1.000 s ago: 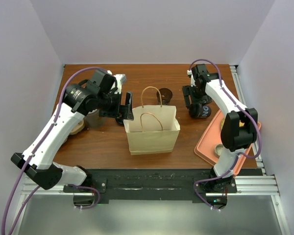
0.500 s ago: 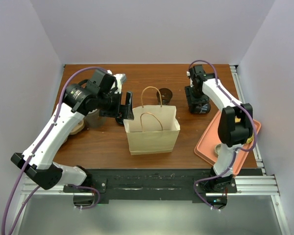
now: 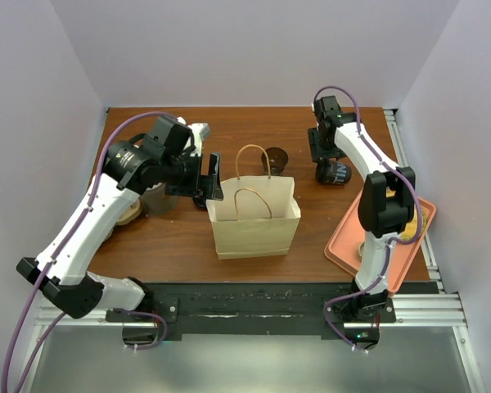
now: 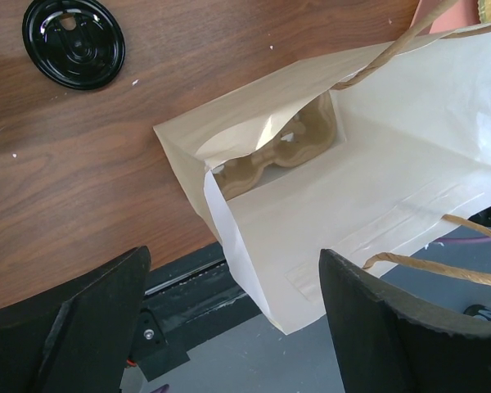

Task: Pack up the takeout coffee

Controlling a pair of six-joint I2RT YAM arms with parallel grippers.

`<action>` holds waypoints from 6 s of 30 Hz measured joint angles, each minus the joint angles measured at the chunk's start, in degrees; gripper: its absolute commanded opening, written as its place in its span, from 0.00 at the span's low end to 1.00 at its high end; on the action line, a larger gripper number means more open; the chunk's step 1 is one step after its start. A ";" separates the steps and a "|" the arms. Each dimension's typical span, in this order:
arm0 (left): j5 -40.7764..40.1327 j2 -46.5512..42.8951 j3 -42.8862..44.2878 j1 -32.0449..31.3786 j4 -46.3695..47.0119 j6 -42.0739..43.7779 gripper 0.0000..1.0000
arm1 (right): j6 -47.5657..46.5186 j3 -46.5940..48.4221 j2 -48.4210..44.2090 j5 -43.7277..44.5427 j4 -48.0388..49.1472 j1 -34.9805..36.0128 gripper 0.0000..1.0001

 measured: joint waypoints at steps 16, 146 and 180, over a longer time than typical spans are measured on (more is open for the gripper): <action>0.02 -1.31 0.00 0.00 0.04 -1.64 0.88 | -1.11 5.46 7.30 3.85 -2.23 0.98 0.40; 0.92 -10.16 -3.19 0.00 4.04 1.31 0.95 | 6.43 -22.43 -27.67 -12.20 2.45 -3.85 0.79; -0.02 -11.98 -5.79 0.00 5.14 -2.32 0.93 | -1.36 -16.00 -14.36 -9.64 1.20 -0.50 0.82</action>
